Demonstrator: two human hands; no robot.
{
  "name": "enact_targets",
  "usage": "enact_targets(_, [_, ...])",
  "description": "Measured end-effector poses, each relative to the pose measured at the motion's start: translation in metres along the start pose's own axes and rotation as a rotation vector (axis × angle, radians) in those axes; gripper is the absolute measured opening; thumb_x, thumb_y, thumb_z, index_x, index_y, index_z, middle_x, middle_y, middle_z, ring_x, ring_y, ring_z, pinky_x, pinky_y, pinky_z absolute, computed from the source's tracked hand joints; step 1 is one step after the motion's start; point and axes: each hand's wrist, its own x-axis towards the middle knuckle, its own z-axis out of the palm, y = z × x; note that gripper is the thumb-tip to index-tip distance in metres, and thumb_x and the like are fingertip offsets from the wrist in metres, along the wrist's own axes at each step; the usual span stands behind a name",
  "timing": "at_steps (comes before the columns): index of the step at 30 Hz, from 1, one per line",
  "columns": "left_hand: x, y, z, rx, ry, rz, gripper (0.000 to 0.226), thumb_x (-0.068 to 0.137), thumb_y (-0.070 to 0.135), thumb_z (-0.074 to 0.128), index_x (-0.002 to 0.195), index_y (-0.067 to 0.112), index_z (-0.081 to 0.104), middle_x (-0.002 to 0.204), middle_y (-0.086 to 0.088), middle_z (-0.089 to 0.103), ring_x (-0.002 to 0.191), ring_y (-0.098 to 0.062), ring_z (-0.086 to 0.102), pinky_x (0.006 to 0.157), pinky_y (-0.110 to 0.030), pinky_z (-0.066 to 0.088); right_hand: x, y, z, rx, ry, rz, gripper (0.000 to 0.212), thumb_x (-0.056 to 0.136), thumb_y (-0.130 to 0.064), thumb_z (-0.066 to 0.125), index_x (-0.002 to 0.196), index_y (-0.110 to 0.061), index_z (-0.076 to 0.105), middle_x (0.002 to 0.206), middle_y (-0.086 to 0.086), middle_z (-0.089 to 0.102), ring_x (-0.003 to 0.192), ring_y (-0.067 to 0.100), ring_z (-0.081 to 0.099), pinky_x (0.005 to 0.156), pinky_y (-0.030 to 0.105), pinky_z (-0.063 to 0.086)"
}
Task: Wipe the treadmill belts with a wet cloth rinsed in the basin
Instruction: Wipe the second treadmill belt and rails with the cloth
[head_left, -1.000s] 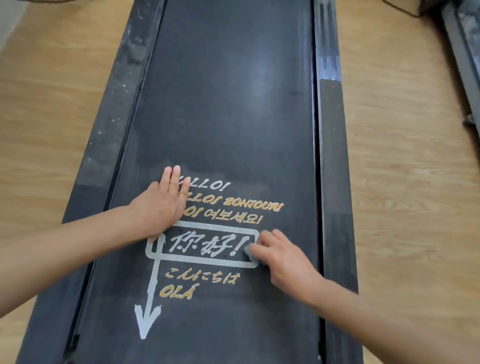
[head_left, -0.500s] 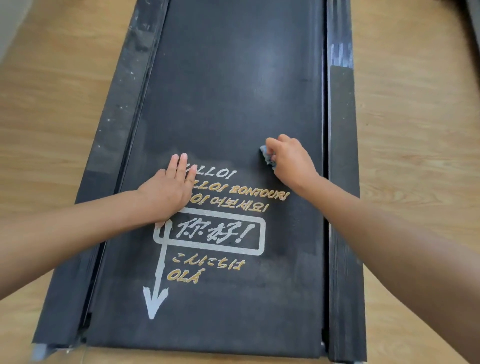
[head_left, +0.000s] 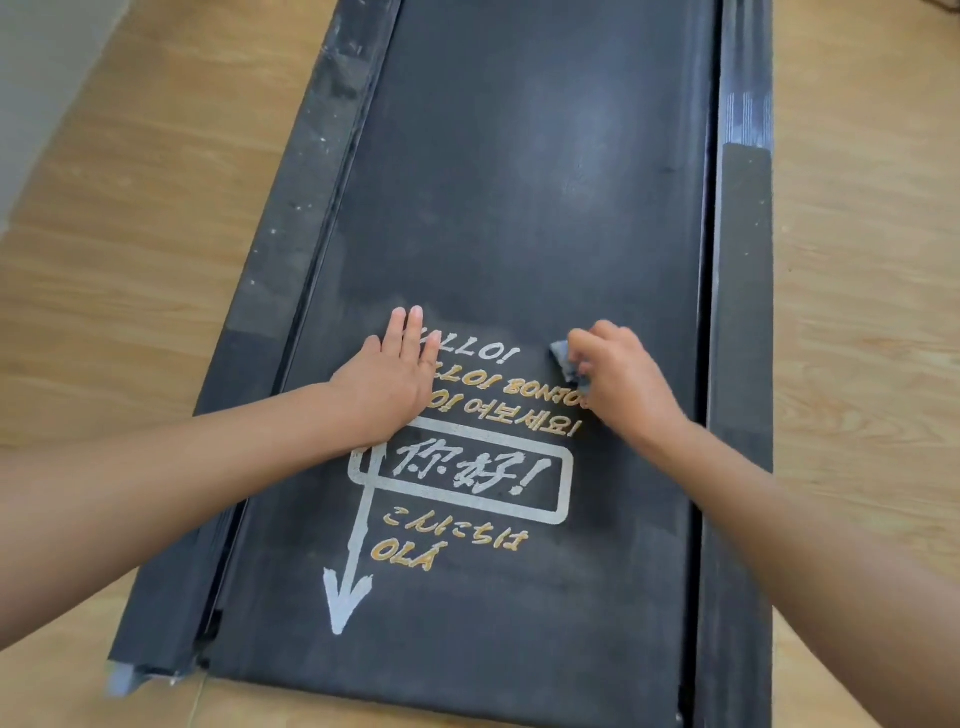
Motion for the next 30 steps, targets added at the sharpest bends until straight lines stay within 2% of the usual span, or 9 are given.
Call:
enact_targets(5, [-0.007, -0.013, -0.001, -0.045, -0.037, -0.020, 0.131, 0.085, 0.017, 0.085, 0.157, -0.010, -0.021, 0.161, -0.047, -0.019, 0.156, -0.059, -0.005, 0.122, -0.048, 0.035, 0.067, 0.006, -0.015, -0.089, -0.031, 0.022, 0.031, 0.078, 0.007, 0.058, 0.084, -0.023, 0.052, 0.087, 0.002, 0.048, 0.079, 0.035, 0.052, 0.062, 0.046, 0.054])
enact_targets(9, [0.003, 0.001, -0.003, -0.117, -0.043, -0.062, 0.090, 0.105, 0.004, 0.052, 0.159, -0.009, -0.019, 0.162, -0.044, -0.020, 0.156, -0.057, -0.009, 0.124, -0.048, 0.031, -0.007, -0.026, -0.010, -0.090, -0.266, -0.190, 0.041, 0.073, 0.008, 0.059, 0.076, -0.031, 0.046, 0.084, -0.007, 0.043, 0.075, 0.026, 0.050, 0.062, 0.039, 0.047])
enact_targets(13, [0.019, 0.023, -0.005, -0.152, -0.091, -0.114, 0.063, 0.116, 0.020, 0.022, 0.161, -0.009, -0.013, 0.165, -0.043, -0.012, 0.156, -0.058, -0.001, 0.119, -0.046, 0.035, -0.076, -0.060, 0.000, -0.094, -0.540, -0.338, 0.046, 0.073, 0.007, 0.055, 0.084, -0.035, 0.040, 0.094, -0.013, 0.039, 0.091, 0.019, 0.044, 0.069, 0.040, 0.050])
enact_targets(16, [0.020, 0.018, -0.006, -0.230, -0.082, -0.134, 0.060, 0.116, 0.017, 0.020, 0.162, -0.008, -0.010, 0.166, -0.042, -0.012, 0.157, -0.056, -0.002, 0.122, -0.052, 0.028, -0.053, -0.053, -0.002, -0.084, -0.432, -0.258, 0.046, 0.079, 0.003, 0.060, 0.084, -0.037, 0.038, 0.093, -0.011, 0.045, 0.091, 0.020, 0.047, 0.064, 0.043, 0.053])
enact_targets(18, [0.014, 0.008, -0.001, -0.212, -0.007, -0.098, 0.076, 0.112, 0.011, 0.042, 0.161, -0.007, -0.014, 0.164, -0.042, -0.018, 0.157, -0.055, -0.007, 0.123, -0.054, 0.028, -0.011, -0.043, -0.003, -0.065, -0.178, -0.078, 0.035, 0.083, 0.001, 0.062, 0.084, -0.030, 0.046, 0.089, -0.007, 0.048, 0.081, 0.023, 0.050, 0.062, 0.044, 0.052])
enact_targets(20, [0.006, -0.005, 0.002, -0.135, -0.011, -0.047, 0.104, 0.098, 0.000, 0.066, 0.160, -0.008, -0.017, 0.162, -0.043, -0.021, 0.157, -0.056, -0.010, 0.125, -0.056, 0.029, 0.037, -0.035, -0.006, -0.032, -0.054, 0.106, 0.024, 0.085, 0.002, 0.056, 0.084, -0.022, 0.051, 0.088, 0.000, 0.050, 0.077, 0.029, 0.053, 0.063, 0.043, 0.050])
enact_targets(23, [0.002, -0.007, 0.003, -0.119, -0.044, -0.013, 0.106, 0.093, -0.009, 0.065, 0.159, -0.009, -0.019, 0.162, -0.044, -0.022, 0.156, -0.056, -0.011, 0.125, -0.057, 0.028, 0.063, -0.039, -0.009, -0.053, -0.038, 0.159, 0.019, 0.084, 0.002, 0.055, 0.087, -0.017, 0.055, 0.090, 0.005, 0.053, 0.080, 0.034, 0.056, 0.065, 0.040, 0.046])
enact_targets(26, [0.005, -0.004, 0.001, -0.115, -0.048, -0.015, 0.104, 0.095, -0.006, 0.064, 0.159, -0.010, -0.018, 0.161, -0.045, -0.022, 0.156, -0.058, -0.011, 0.125, -0.059, 0.028, 0.005, -0.062, 0.011, 0.024, -0.025, 0.170, 0.029, 0.080, 0.008, 0.053, 0.084, -0.021, 0.053, 0.091, 0.001, 0.050, 0.082, 0.031, 0.052, 0.065, 0.040, 0.048])
enact_targets(30, [0.006, 0.000, -0.001, -0.174, -0.057, -0.017, 0.098, 0.100, -0.003, 0.060, 0.159, -0.009, -0.019, 0.162, -0.043, -0.023, 0.156, -0.056, -0.014, 0.125, -0.059, 0.026, -0.120, -0.118, 0.046, 0.063, -0.250, 0.044, 0.052, 0.068, 0.014, 0.048, 0.083, -0.034, 0.038, 0.092, -0.015, 0.037, 0.087, 0.017, 0.037, 0.064, 0.032, 0.039])
